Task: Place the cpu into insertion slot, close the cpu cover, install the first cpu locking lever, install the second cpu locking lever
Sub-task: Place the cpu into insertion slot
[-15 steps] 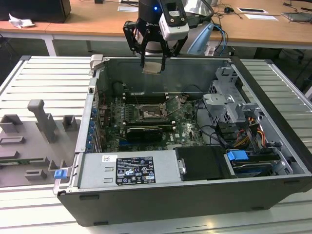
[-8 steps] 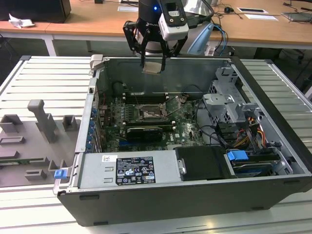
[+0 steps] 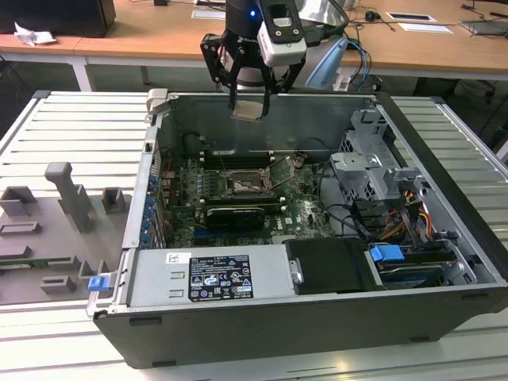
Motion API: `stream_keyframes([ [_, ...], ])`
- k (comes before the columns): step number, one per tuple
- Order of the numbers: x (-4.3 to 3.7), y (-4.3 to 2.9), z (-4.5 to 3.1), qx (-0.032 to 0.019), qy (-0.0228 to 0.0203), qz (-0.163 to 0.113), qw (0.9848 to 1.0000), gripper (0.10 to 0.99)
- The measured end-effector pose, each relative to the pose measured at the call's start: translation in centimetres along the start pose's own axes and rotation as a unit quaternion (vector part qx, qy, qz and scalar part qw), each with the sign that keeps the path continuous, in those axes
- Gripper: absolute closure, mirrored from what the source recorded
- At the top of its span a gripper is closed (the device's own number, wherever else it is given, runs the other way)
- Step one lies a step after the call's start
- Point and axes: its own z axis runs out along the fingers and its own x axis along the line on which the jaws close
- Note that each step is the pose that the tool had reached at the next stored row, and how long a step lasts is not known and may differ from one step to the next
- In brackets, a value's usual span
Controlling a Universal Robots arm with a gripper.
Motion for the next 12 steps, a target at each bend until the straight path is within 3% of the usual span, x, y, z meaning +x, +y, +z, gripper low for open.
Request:
stream_keyframes([
  [12,0.00,0.00,0.00,-0.0002,-0.0009,0.010,0.9999,0.557],
])
